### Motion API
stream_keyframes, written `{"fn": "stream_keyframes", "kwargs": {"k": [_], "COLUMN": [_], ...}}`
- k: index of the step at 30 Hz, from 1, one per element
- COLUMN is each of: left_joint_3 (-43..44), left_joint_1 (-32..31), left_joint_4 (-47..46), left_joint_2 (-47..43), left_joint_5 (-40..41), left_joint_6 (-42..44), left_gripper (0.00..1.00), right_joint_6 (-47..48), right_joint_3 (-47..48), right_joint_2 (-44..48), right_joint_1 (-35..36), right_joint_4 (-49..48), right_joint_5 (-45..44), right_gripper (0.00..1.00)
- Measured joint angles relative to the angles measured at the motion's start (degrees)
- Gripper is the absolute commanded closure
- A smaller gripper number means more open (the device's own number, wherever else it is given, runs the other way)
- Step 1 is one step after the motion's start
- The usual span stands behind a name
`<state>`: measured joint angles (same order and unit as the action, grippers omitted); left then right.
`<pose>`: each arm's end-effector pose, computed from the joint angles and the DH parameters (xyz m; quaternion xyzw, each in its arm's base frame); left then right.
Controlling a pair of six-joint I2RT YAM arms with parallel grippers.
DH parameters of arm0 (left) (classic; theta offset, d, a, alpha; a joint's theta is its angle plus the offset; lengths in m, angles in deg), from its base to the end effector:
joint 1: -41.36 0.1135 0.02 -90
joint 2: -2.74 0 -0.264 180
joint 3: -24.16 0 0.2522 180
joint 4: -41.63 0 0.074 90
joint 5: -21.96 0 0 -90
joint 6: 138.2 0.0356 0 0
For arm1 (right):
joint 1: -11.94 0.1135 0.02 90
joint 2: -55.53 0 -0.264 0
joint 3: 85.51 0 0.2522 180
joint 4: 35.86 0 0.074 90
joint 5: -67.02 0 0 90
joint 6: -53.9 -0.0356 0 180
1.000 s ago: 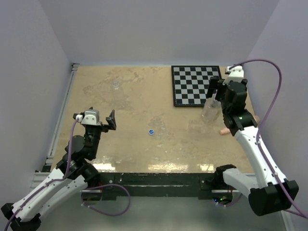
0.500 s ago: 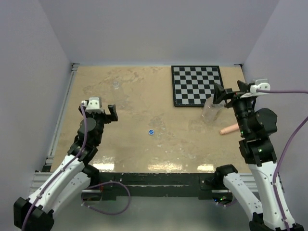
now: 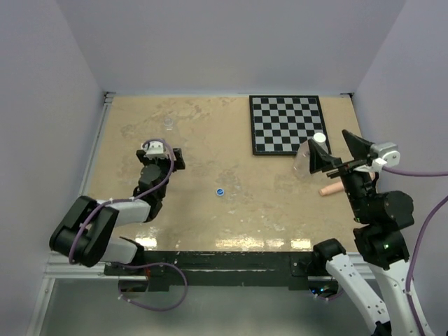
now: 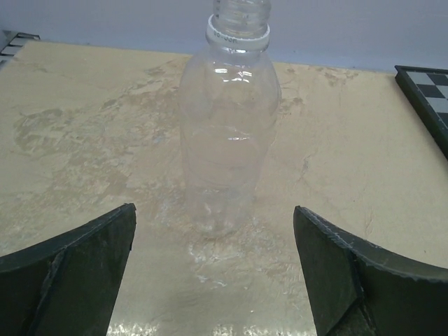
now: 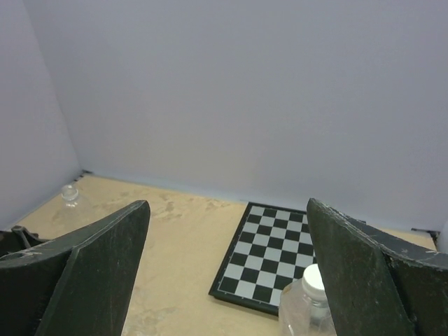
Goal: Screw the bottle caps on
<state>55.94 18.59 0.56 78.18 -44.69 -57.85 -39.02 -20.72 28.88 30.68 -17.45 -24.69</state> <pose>0.2292 -0.0809 0.1901 -0.0580 0.7193 -0.0484 0.6906 0.0814 0.0265 0.4247 -0.0671 0.5716 0.1452 0.8048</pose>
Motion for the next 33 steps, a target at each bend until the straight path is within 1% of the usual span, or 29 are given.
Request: {"fn": "stream_keyframes", "kwargs": {"k": [4, 7, 11, 18, 22, 24, 28, 30, 33], "left_joint_3": [1.29, 3.45, 7.32, 12.02, 14.10, 14.73, 15.21, 15.21, 15.21], "left_joint_1": [0.24, 0.28, 0.96, 3.41, 4.02, 4.39, 5.18, 5.55, 5.92], "left_joint_4": [-9.60, -13.38, -15.37, -17.51, -17.90, -17.94, -17.97, -17.92, -17.88], "left_joint_2": [9.27, 15.15, 20.24, 25.03, 27.80, 28.94, 31.21, 32.35, 32.98], "left_joint_5": [-0.07, -0.48, -0.74, -0.79, -0.90, -0.94, -1.31, -1.86, -2.71], "left_joint_6": [1.92, 2.97, 3.19, 2.97, 2.62, 2.16, 1.49, 1.42, 1.44], "left_gripper": [0.01, 0.01, 0.02, 0.02, 0.04, 0.09, 0.23, 0.28, 0.42], "right_joint_6": [0.92, 2.27, 3.67, 5.22, 5.97, 6.16, 6.60, 6.73, 7.02], "right_joint_3": [-0.85, -1.57, -1.88, -1.88, -1.88, -1.88, -1.88, -1.88, -1.88], "right_joint_2": [3.23, 4.87, 5.49, 5.46, 5.42, 5.35, 5.03, 4.57, 3.72], "right_joint_1": [1.62, 2.51, 3.06, 3.39, 3.39, 3.39, 3.39, 3.41, 3.43], "right_joint_4": [-0.85, -1.29, -1.38, -1.36, -1.33, -1.33, -1.31, -1.29, -1.25], "right_joint_5": [-2.03, -3.26, -3.93, -4.76, -4.70, -4.66, -4.31, -3.87, -3.02], "right_gripper": [0.01, 0.01, 0.02, 0.01, 0.01, 0.01, 0.01, 0.01, 0.01]}}
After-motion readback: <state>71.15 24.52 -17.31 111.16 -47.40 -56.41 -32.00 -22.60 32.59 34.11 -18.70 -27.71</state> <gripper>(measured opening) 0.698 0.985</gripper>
